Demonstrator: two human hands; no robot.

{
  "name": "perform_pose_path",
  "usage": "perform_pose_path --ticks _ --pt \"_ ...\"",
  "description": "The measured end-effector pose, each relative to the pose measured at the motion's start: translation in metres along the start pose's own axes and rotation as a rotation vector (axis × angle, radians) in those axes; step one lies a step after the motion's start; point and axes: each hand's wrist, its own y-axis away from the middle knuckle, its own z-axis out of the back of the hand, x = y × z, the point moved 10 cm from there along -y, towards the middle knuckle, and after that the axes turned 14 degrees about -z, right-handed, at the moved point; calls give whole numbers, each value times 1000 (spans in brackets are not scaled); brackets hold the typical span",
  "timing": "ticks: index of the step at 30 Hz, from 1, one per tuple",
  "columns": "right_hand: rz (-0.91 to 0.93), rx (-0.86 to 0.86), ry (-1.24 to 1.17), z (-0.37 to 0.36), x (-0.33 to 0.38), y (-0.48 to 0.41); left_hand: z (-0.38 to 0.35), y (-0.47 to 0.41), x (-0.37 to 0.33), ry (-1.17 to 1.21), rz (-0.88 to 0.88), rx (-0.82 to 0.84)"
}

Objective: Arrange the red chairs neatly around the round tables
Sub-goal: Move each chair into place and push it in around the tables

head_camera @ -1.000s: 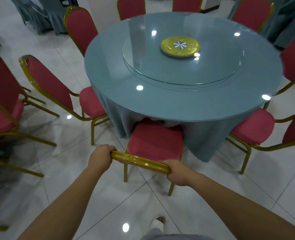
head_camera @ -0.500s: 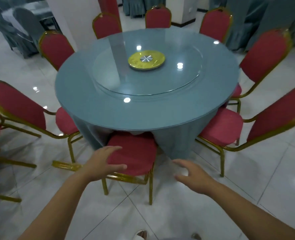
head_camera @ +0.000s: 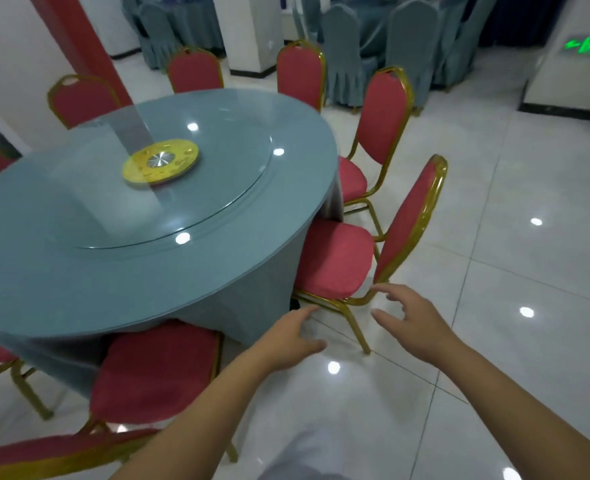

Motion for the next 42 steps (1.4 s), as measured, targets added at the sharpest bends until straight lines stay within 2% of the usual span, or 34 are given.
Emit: perform_pose_path --ticks 7,11,14,18,20,22,25,29,32,35,37,42 --pt "37 -79 -21 95 -12 -101 -39 -166 -51 -11 -20 -1" --pt "65 -30 89 140 -1 -175 -60 -266 -83 39 -1 -21" --pt "57 -24 151 183 -14 -221 -65 -334 -111 12 41 -85" --pt "54 -9 189 231 -55 -258 -81 -391 -131 89 161 -185" --pt "96 37 212 243 -72 -277 -74 -403 -132 -43 247 -291" --pt "158 92 240 252 -81 -298 -65 -405 -136 -182 296 -350" --pt "236 149 296 256 -89 -324 -63 -390 -138 -228 358 -365" --pt "348 219 616 244 -100 -341 -83 -338 -140 -220 489 -363" --pt "405 356 867 220 -114 -346 -107 -279 -136 -167 570 -332" --pt "552 517 883 188 -131 -317 -143 -225 -134 -196 628 -301" --pt "643 517 841 173 -137 -299 -151 -201 -131 -217 679 -334" --pt "675 504 856 151 -122 -312 -145 -191 -118 -177 738 -344"
